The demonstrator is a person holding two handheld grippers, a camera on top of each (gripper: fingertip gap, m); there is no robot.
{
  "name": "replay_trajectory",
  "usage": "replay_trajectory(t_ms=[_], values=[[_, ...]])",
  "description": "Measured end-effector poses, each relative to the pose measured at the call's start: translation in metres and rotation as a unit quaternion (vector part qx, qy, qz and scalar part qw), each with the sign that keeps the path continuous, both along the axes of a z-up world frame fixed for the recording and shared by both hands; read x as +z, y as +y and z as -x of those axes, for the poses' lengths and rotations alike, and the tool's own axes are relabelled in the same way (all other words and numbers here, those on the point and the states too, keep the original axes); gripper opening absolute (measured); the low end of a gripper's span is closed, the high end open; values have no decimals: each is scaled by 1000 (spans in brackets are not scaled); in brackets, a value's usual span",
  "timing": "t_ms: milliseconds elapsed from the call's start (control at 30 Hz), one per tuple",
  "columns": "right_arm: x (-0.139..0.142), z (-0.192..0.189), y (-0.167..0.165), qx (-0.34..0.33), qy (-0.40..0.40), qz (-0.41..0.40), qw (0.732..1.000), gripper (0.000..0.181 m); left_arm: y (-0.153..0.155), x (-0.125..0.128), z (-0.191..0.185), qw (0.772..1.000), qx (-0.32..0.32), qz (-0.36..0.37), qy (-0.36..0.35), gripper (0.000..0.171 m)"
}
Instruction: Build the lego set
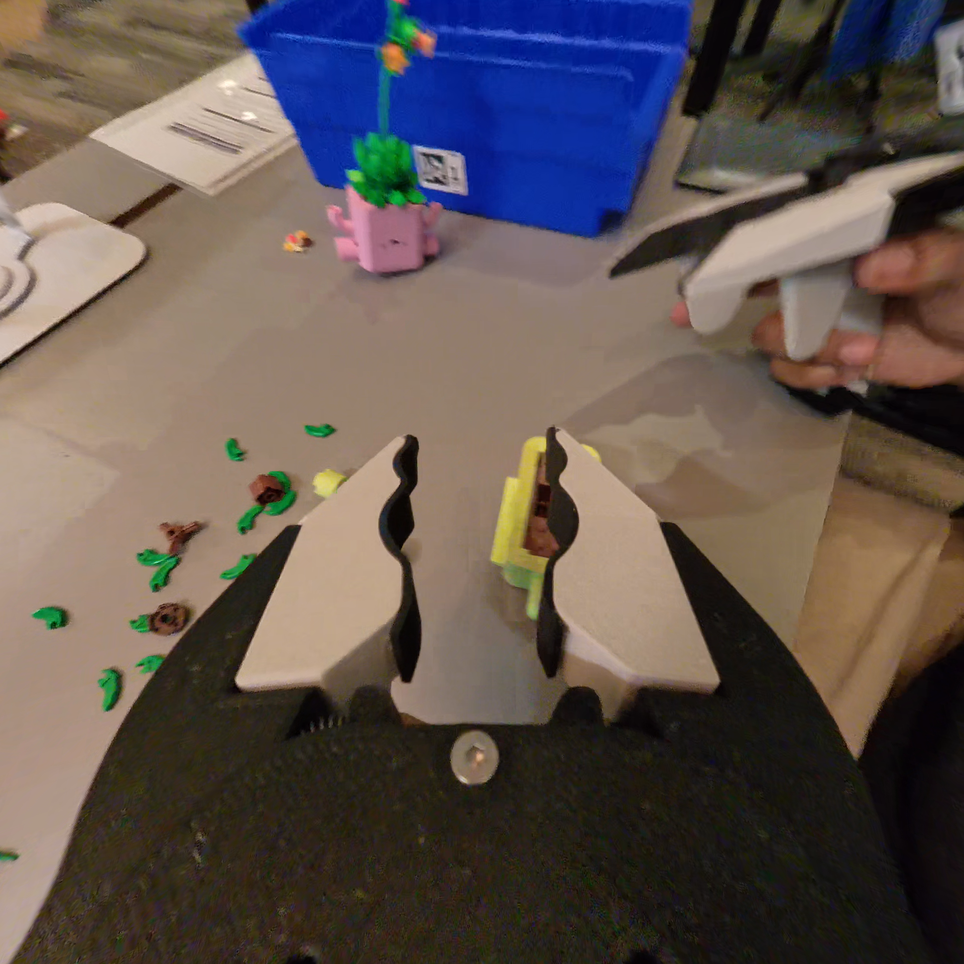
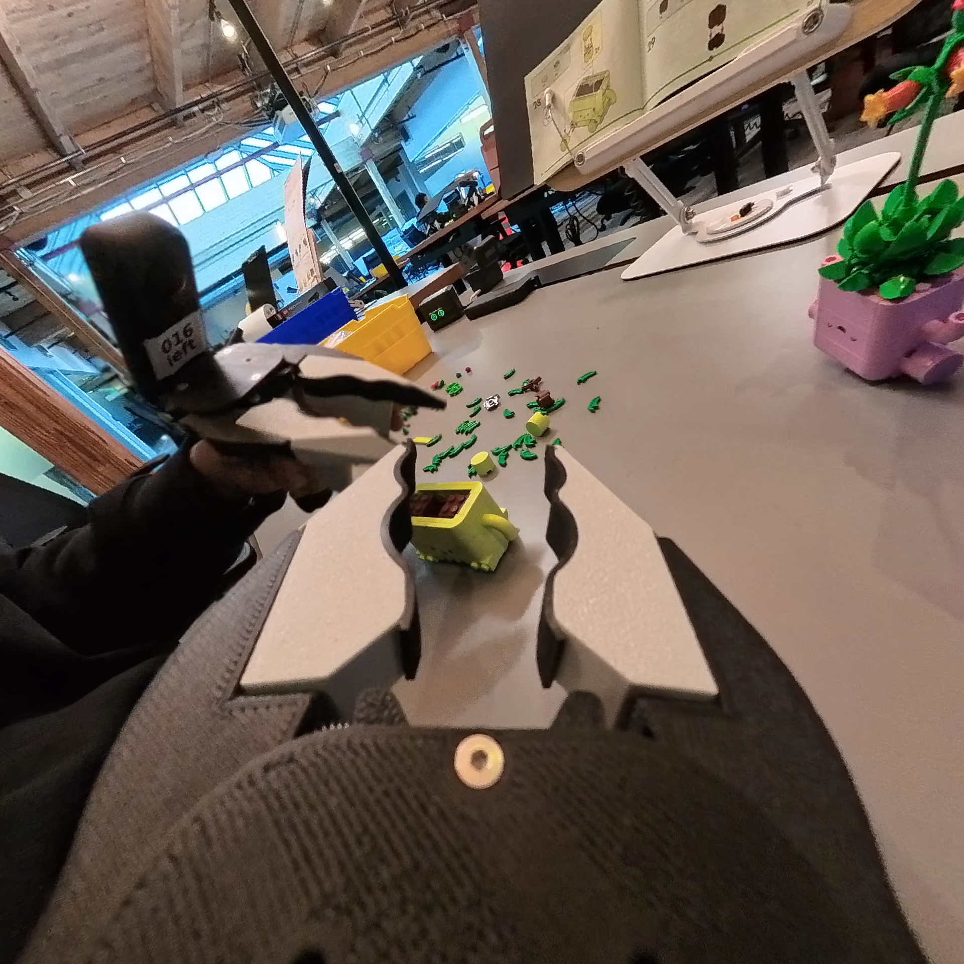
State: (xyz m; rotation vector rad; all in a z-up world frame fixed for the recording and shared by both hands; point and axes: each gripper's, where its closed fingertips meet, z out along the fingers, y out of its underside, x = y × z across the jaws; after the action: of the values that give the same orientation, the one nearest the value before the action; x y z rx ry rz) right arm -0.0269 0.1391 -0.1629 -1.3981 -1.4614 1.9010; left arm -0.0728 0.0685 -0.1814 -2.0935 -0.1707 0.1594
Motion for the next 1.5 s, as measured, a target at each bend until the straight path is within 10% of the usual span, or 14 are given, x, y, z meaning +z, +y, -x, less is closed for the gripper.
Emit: replay_trajectory(t_ms=[100,467,833,1067,1300,1500], values=[[0,1,-1,1,-1,1,1000,48,-8,-2,50,997,74,0,-15,45],[-1,1,-2,-1,-2,-5,1000,46,-2,-70,91,986,31,161,10,41],[1,2,1,0,-2,12,1000,46,4,-67,92,989,32,144,26,13],[4,1,-5,-23,31,-81,996,47,14,-9,64,999,35,26,-21,13],[1,-2,-21,-104,134,-445,879,40,30,38,-14,986,-38,-65,-150,12],[9,-10,-39,-103,177,-522,828,32,38,32,-49,987,-76,-36,-140,12]])
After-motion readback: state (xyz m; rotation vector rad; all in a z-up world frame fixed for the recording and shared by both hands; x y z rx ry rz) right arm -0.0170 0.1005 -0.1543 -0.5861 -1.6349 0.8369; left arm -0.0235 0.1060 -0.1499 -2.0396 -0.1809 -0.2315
